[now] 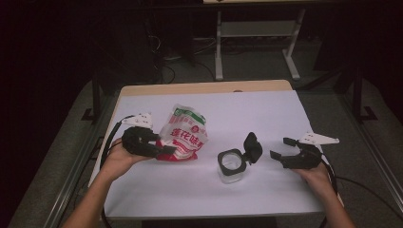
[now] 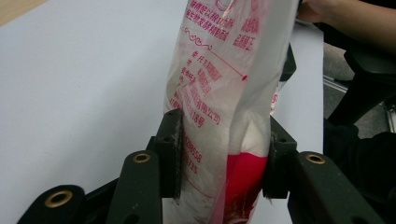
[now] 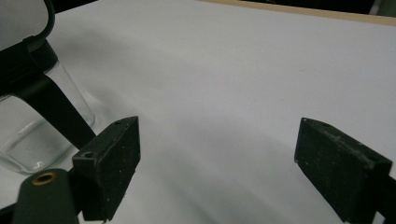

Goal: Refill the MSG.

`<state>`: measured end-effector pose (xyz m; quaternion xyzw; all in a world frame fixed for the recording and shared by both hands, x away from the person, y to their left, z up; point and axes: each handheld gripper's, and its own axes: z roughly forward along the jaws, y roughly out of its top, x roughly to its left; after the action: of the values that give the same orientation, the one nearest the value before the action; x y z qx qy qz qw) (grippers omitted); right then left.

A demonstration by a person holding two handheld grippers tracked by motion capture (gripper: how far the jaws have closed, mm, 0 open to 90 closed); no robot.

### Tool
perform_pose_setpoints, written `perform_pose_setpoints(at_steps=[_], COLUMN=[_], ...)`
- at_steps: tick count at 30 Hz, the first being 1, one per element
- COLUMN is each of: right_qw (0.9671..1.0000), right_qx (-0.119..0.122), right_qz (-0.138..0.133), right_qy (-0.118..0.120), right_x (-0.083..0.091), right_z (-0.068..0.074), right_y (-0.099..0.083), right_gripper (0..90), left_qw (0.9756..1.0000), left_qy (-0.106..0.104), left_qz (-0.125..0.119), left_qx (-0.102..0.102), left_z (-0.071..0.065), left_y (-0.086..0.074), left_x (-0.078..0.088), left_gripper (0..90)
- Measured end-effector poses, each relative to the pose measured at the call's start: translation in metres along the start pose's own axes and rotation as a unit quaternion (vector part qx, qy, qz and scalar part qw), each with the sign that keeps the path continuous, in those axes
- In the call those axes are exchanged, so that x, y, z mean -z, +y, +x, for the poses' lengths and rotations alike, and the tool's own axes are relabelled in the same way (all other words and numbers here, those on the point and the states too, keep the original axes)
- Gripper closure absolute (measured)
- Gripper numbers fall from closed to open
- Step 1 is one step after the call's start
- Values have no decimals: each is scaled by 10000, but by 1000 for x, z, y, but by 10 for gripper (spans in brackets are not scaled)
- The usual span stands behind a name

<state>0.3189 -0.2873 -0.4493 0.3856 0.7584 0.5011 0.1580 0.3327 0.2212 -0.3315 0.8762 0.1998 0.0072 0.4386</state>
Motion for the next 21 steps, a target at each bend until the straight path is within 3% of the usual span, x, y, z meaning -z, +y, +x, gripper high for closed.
perform_pose_setpoints(at_steps=[21], right_qw=[10000], right_qx=[-43], right_qz=[-12], right_qy=[-36], right_x=[2], right_z=[-3], right_y=[-1], right_gripper=[139], left_qw=[9987], left_qy=[-268], left_qz=[355], left_qx=[-261], left_z=[-12], left_y=[32], left_x=[-5], left_gripper=[614])
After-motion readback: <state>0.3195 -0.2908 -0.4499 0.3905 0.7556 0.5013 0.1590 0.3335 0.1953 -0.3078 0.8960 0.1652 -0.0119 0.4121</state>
